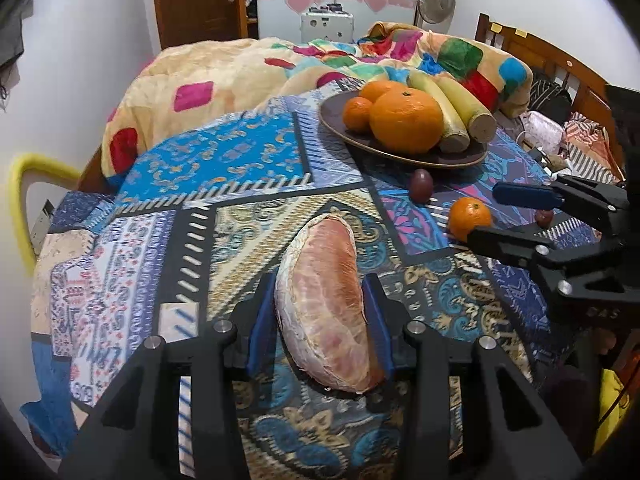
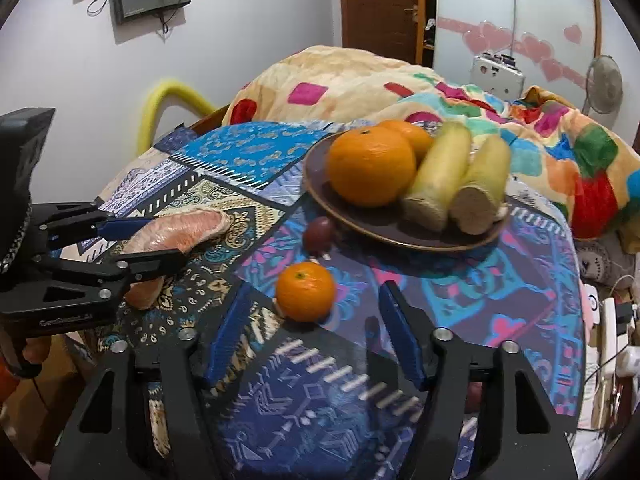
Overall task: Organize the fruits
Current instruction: 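Grasp the small mandarin with the right tool while the left lifts the pomelo segment, then place the mandarin on the purple plate with the right tool while the left places the pomelo segment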
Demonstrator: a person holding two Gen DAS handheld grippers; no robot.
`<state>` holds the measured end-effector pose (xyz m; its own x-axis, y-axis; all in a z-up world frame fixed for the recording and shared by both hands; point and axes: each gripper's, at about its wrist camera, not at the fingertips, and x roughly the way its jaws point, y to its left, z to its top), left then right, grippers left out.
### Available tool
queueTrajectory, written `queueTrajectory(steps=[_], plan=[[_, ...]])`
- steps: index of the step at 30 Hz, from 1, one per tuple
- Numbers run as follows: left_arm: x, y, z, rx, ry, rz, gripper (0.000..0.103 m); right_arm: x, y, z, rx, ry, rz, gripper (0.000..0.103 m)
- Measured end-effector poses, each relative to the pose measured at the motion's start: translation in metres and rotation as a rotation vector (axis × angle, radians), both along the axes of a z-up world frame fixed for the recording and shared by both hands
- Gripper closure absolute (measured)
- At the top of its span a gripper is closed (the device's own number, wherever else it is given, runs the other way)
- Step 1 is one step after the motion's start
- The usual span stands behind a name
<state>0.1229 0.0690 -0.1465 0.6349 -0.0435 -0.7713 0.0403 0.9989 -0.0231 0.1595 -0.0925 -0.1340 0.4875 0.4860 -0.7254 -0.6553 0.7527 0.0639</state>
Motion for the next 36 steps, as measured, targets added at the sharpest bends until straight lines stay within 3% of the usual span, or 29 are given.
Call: queueTrajectory(steps=[8,19,36], plan=[[-0.007,0.009,0.007,-0.006,-0.042,0.015,0.060,0.009,0.007,-0.011,-0.002,0.062,0.002,0.071],[0.011,-0.004,0.029,-0.001,-0.098,0.000,0.060,0.012,-0.009,0.011,0.045,0.034,-0.030,0.072],[0.076,-0.026,0.044,0.026,-0.159,-0.038,0.060,0.050,-0.034,0.037,0.064,-0.058,-0.105,0.072]])
